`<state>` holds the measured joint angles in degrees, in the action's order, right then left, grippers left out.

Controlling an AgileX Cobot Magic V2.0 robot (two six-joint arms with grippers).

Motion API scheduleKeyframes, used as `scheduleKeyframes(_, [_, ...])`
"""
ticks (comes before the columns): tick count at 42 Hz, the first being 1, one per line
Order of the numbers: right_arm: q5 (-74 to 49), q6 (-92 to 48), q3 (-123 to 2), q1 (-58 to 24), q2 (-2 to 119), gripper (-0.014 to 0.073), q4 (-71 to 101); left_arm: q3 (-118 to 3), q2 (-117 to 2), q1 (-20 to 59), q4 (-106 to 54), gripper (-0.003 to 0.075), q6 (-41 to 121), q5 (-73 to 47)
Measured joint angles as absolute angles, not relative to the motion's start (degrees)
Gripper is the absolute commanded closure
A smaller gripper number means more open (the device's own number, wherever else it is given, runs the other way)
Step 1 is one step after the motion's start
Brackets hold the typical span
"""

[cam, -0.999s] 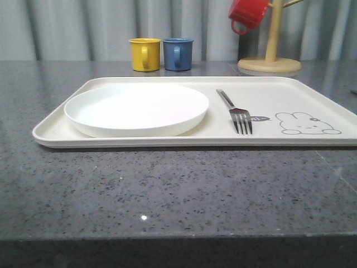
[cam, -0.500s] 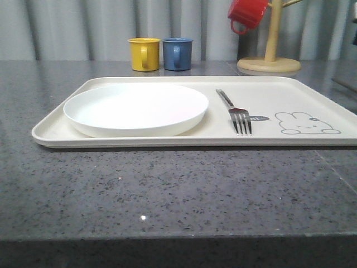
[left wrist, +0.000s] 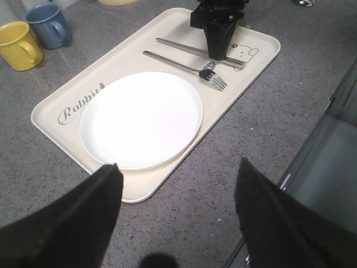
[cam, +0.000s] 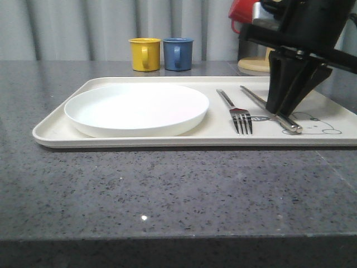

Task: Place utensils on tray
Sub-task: 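Place the chopsticks on the tray next to the fork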

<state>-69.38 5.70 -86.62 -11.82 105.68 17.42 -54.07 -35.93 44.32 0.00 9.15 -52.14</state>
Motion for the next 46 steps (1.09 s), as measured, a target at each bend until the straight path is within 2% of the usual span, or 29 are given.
scheduleKeyframes(2, [-69.38, 6.41, -86.75, -11.83, 105.86, 0.0500, 17.57, -54.07, -35.93, 44.32, -0.30, 0.0294, 9.15, -52.14])
scheduleKeyframes(9, [-69.29, 7.17, -86.95, -11.83, 106.09, 0.0284, 18.38, -54.07, -35.93, 44.32, 0.00, 0.0294, 9.15, -52.14])
scheduleKeyframes(12, [-69.16, 6.90, -86.95, -11.83, 105.97, 0.0230, 18.83, -54.07, -35.93, 44.32, -0.30, 0.0294, 9.15, -52.14])
scheduleKeyframes(20, [-67.69, 3.21, -86.95, -12.06, 101.91, 0.0225, 17.04, -54.07, -35.93, 44.32, -0.30, 0.0294, 9.15, -52.14])
scheduleKeyframes(30, [-70.26, 1.17, -86.95, -9.76, 92.95, 0.0225, 2.66, -54.07, -35.93, 44.32, -0.30, 0.0294, 9.15, -52.14])
scheduleKeyframes(37, [-70.66, -1.80, -87.09, -1.85, 92.23, 0.0225, -5.28, -54.07, -35.93, 44.32, 0.00, 0.0294, 9.15, -52.14])
scheduleKeyframes(46, [-70.74, -4.37, -87.09, 8.98, 94.44, 0.0225, -6.63, -54.07, -35.93, 44.32, -0.30, 0.0294, 9.15, -52.14])
